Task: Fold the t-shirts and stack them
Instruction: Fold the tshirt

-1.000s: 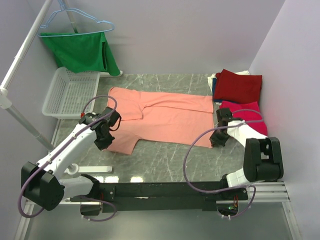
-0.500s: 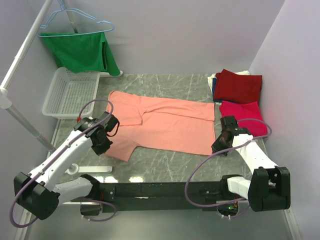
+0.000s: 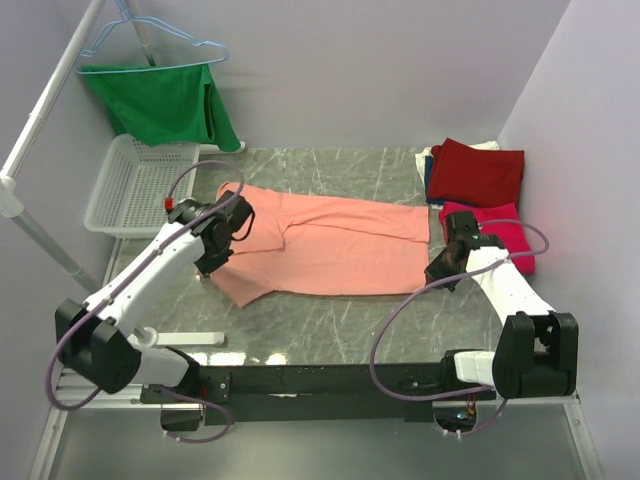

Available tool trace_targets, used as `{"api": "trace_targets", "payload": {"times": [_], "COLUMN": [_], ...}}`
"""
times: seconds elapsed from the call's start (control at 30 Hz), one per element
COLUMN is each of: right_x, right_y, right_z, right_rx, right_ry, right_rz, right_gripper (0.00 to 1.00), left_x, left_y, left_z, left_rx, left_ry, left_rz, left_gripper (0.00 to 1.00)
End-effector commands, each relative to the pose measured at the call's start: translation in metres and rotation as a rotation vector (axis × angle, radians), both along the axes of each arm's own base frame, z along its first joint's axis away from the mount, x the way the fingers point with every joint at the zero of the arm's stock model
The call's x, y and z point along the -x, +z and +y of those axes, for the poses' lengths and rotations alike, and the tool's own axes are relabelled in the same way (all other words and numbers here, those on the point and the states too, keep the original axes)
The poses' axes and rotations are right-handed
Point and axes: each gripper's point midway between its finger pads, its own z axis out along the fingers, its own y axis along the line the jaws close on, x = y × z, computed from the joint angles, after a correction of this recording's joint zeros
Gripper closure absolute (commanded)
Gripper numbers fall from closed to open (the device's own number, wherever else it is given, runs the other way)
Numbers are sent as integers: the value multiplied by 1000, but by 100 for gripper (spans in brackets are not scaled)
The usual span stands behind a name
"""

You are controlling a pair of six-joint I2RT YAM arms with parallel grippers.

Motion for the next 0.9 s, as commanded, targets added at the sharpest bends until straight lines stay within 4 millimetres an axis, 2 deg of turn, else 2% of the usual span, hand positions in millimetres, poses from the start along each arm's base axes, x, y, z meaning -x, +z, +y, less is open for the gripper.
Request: {"api": "trace_targets", "payload": {"times": [0.0, 0.13, 0.2, 0.33, 0.4, 0.53, 0.57, 0.63, 0.67, 0.73, 0.87], "right_x": [-29, -46, -54, -77, -85, -108, -112, -124, -126, -138, -152], "right_y": [18, 21, 21, 23, 19, 19, 13, 16, 9, 10, -3], "right_z": [-10, -22, -24, -27, -25, -24, -24, -24, -25, -25, -25], "right_rx": [24, 25, 22, 8, -4, -22, -25, -27, -28, -30, -33], "right_ry": [-48, -95, -105, -122, -126, -136, -140, -144, -147, -146, -151], "right_rz": [-65, -81, -80, -99, -88, -103, -86, -97, -76, -83, -55], "right_gripper": [100, 100, 100, 100, 100, 100, 100, 100, 100, 100, 100], "left_x": [-37, -68, -88, -122, -142, -173, -184, -196, -207, -216, -238], "left_y": [17, 24, 27, 34, 34, 29, 26, 24, 21, 18, 7], "left_z": [1, 8, 8, 22, 20, 21, 19, 22, 20, 21, 20], "left_rx": [-71, -107, -107, -135, -136, -137, -138, -147, -140, -148, -144], "left_ry": [-18, -22, -24, -20, -27, -55, -63, -68, -74, -83, -99], "left_rz": [-71, -84, -106, -112, -123, -111, -108, -98, -91, -81, -71], "left_gripper": [99, 99, 99, 99, 99, 99, 99, 99, 99, 99, 99]}}
